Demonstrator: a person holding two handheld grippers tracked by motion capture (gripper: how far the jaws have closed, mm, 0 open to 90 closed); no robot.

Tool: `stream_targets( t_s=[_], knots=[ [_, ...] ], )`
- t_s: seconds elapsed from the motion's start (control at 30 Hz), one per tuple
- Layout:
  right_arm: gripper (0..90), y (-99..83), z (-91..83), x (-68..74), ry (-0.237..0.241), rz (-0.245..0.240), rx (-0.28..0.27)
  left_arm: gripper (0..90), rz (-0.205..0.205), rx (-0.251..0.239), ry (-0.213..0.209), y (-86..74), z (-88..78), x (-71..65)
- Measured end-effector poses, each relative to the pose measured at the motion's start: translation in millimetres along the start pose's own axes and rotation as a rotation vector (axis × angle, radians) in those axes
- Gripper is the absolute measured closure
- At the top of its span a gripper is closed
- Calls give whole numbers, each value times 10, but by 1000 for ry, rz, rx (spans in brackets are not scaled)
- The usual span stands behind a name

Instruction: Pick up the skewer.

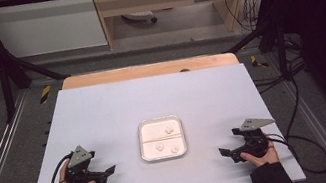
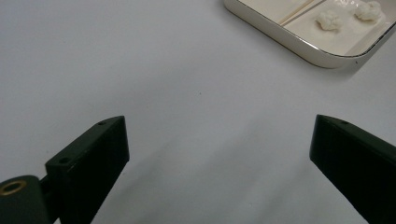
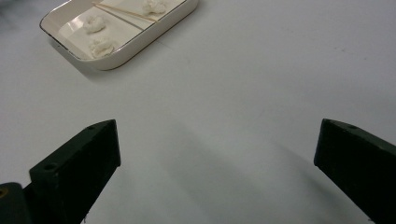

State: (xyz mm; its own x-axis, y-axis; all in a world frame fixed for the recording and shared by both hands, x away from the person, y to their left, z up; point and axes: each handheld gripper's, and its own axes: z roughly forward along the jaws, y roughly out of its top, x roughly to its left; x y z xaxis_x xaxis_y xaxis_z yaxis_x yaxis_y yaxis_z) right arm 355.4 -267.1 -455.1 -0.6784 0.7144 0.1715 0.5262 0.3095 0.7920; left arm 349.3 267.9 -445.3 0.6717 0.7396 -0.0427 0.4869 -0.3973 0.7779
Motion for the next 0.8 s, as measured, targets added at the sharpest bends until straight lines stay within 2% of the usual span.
stream_targets(
  t_s=[0.43,0.8],
  knots=[
    [11,1,3,8,0,5,2,48,12,1,-15,46,14,-45],
    [12,1,6,8,-6,1,8,84,21,3,-4,156,33,-133]
  ],
)
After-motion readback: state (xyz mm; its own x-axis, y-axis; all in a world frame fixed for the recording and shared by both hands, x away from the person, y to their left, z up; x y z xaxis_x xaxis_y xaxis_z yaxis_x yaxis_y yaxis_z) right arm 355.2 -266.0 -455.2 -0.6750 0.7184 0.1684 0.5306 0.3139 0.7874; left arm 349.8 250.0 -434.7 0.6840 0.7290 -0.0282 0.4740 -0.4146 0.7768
